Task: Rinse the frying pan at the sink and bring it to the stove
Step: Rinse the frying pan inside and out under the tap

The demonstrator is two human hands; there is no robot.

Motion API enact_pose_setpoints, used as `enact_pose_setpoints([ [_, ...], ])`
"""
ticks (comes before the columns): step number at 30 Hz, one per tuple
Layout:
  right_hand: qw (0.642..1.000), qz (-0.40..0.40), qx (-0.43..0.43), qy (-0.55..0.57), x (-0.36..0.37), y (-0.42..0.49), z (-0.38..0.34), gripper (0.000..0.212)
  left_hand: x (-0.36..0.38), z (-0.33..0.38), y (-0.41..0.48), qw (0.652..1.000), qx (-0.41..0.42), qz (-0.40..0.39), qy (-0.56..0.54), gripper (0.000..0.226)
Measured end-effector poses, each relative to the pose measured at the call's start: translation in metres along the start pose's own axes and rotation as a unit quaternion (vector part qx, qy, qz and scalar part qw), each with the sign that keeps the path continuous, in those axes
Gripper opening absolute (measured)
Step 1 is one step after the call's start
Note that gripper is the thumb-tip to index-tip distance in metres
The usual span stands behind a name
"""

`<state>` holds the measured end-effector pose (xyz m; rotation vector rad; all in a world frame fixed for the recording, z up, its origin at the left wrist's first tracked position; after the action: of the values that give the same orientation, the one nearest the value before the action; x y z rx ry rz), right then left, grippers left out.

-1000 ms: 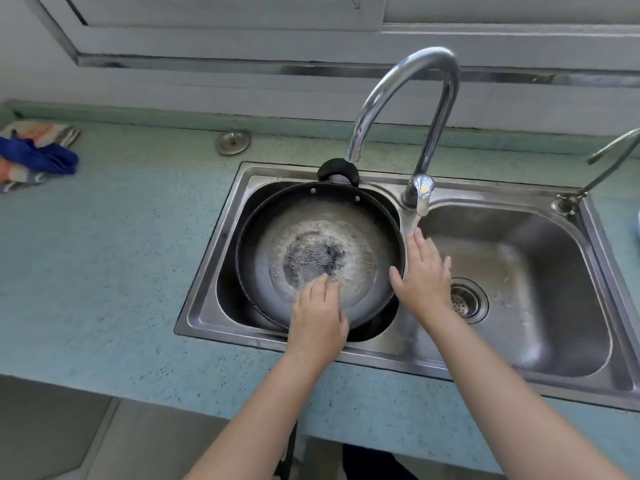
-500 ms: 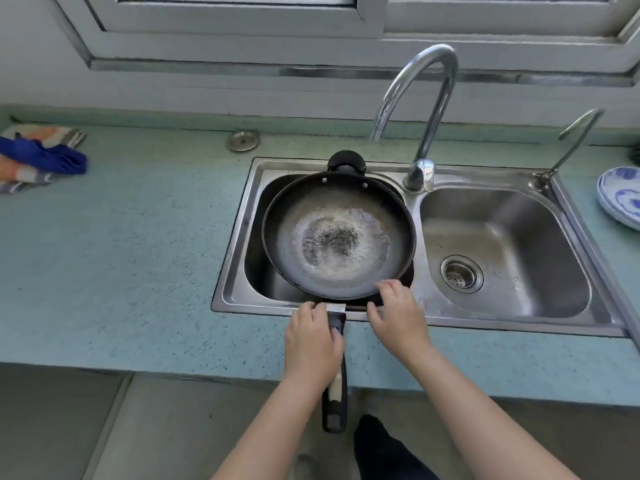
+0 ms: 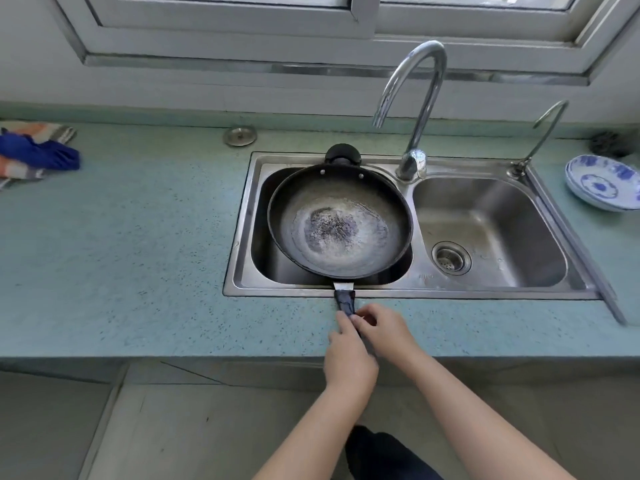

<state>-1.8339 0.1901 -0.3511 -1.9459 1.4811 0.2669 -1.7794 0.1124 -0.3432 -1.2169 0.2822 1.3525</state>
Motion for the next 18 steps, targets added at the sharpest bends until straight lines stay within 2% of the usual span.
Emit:
enact_pose_setpoints([
  [7, 0.997, -0.040, 0.054, 0.025, 0.006, 0.008, 0.000, 0.025, 0.001, -0.008, -0.002, 0.994, 0.001, 0.025, -0.106, 0.056],
  [11, 0.986, -0.067, 0.087, 0.126, 0.013, 0.008, 0.002, 0.015, -0.003, -0.016, -0.004, 0.983, -0.010, 0.011, -0.183, 0.050],
  [13, 0.965, -0.098, 0.122, 0.212, 0.016, 0.005, 0.002, 0.018, -0.006, -0.020, -0.005, 0.976, -0.009, 0.007, -0.216, 0.044],
  [16, 0.899, -0.166, 0.187, 0.359, 0.028, 0.001, 0.001, 0.010, -0.010, -0.028, -0.006, 0.963, -0.020, 0.004, -0.269, 0.045],
  [18, 0.862, -0.183, 0.205, 0.426, 0.034, 0.001, 0.000, 0.020, -0.011, -0.036, -0.005, 0.949, -0.034, -0.008, -0.313, 0.045],
])
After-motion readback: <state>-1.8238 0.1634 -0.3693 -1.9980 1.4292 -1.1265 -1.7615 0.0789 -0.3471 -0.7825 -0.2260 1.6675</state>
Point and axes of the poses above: each hand's wrist, its own y-axis towards the middle knuckle, its own x-axis out of the palm, z = x × y, the point moved 5 cm from there along y, towards the middle knuckle, and after that the axes turned 12 degrees about y, right-handed, at the moved point
